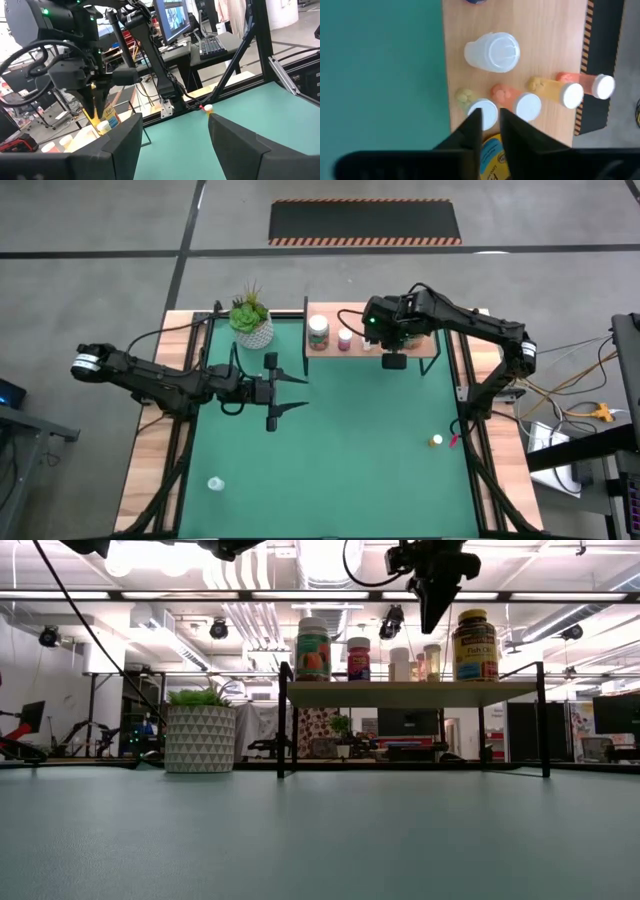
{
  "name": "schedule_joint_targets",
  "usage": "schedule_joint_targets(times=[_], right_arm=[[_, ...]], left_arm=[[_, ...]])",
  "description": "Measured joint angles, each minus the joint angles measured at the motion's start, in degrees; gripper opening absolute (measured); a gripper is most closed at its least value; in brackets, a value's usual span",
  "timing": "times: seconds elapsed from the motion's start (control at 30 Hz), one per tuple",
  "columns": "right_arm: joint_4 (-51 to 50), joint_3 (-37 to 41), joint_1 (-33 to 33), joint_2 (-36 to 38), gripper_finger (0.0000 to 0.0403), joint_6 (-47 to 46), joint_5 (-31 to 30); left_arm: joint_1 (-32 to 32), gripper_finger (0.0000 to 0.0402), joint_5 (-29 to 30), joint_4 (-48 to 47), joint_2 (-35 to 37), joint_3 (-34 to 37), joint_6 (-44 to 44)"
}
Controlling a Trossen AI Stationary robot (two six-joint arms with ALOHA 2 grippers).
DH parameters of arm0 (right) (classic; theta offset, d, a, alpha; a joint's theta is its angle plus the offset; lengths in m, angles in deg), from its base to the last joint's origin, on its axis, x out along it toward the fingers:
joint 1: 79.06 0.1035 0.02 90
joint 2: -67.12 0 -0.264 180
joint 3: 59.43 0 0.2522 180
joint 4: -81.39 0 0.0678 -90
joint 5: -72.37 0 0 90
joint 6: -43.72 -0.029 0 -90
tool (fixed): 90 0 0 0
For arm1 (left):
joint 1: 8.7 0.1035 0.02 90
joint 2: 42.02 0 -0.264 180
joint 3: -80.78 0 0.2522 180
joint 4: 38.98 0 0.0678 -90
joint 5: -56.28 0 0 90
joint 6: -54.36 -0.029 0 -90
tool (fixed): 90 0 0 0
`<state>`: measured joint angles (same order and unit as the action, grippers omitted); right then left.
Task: Pick and place medicine bottles onto shelf by color
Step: Put the small yellow medicine bottle on the shelf
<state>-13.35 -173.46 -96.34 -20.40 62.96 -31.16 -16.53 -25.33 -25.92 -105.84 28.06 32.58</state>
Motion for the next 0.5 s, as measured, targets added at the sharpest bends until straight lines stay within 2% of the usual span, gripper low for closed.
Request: schedule_joint_targets(times=[0.07,0.13,0.5], right_arm=[[0.0,0.0,0.0,-0.4,0.003,0.4,0.2],[0.0,0.0,0.0,-0.8,0.0015,0.7,0.2],[-1.0,0.2,0.0,-2.3,0.0013,0.0,0.0]], left_arm=[[0.0,0.021,0.0,0.0,0.0,0.0,0.0],[0.0,0.021,0.0,0.0,0.0,0.0,-0.1],[0.0,0.021,0.0,0.0,0.0,0.0,-0.1]])
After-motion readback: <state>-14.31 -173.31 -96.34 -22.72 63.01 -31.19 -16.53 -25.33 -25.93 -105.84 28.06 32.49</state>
